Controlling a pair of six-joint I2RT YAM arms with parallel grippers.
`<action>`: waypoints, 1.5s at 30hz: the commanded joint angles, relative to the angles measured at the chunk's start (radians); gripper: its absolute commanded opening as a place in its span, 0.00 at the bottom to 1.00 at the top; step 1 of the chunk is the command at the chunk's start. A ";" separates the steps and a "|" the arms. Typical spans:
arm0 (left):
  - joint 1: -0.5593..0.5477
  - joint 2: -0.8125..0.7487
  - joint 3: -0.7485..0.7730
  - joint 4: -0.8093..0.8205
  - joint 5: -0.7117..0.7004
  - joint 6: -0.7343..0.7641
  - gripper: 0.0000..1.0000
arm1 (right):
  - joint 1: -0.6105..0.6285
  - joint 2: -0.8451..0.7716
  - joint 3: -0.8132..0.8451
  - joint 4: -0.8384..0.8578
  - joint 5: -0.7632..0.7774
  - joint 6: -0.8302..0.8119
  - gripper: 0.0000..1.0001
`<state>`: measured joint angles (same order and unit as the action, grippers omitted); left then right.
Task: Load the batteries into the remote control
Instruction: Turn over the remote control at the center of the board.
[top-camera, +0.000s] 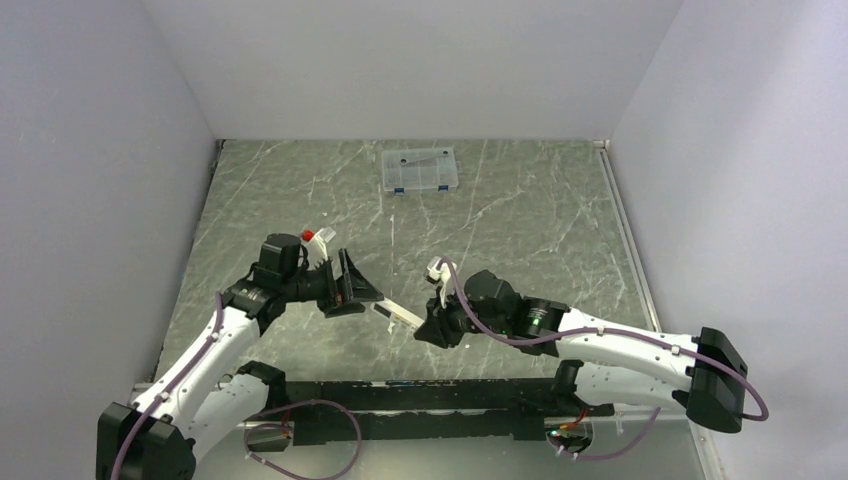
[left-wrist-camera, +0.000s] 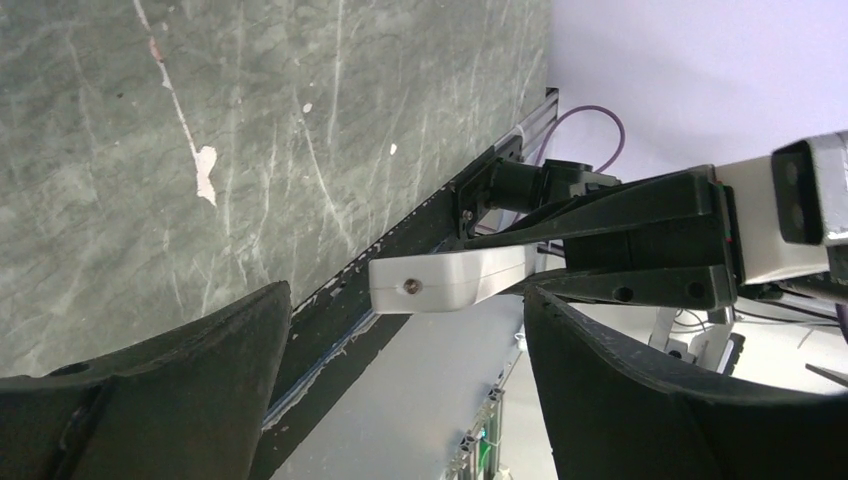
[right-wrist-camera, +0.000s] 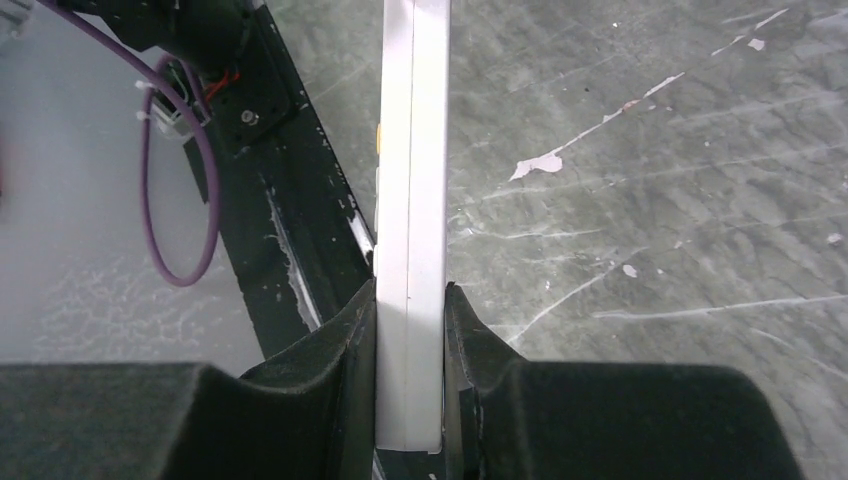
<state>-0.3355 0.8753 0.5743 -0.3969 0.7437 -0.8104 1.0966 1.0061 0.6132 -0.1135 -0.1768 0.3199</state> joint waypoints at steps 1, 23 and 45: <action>-0.002 0.003 0.013 0.082 0.067 -0.029 0.88 | -0.018 -0.015 -0.016 0.150 -0.073 0.060 0.00; -0.002 0.073 -0.033 0.242 0.219 -0.144 0.56 | -0.038 -0.001 -0.065 0.251 -0.063 0.106 0.00; -0.002 0.207 -0.061 0.283 0.206 -0.222 0.00 | -0.038 0.032 -0.100 0.259 -0.035 0.079 0.29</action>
<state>-0.3351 1.0618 0.5262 -0.1612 0.9428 -1.0016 1.0588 1.0325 0.5117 0.0982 -0.2287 0.4110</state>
